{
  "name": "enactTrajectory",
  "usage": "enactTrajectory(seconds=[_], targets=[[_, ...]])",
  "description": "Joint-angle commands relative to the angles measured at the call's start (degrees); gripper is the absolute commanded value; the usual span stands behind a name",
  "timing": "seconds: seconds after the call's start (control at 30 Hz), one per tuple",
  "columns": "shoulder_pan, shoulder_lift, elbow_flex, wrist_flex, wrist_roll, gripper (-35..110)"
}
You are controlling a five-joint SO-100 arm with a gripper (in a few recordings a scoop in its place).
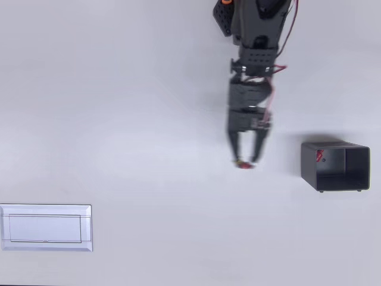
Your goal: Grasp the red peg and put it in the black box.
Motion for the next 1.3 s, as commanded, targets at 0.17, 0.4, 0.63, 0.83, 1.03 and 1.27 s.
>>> enactTrajectory(seconds=[0.17,0.4,0.63,0.83,1.03,1.27], targets=[[-14.94,10.37,7.65,-8.7,1.85,0],[-20.13,23.12,16.52,-13.71,2.29,1],[-20.48,33.75,27.69,-13.8,3.25,1],[-20.74,37.09,31.03,-14.15,3.78,3],[-21.88,37.79,29.18,-15.91,4.83,7],[-22.06,36.3,26.1,-15.91,6.15,18]])
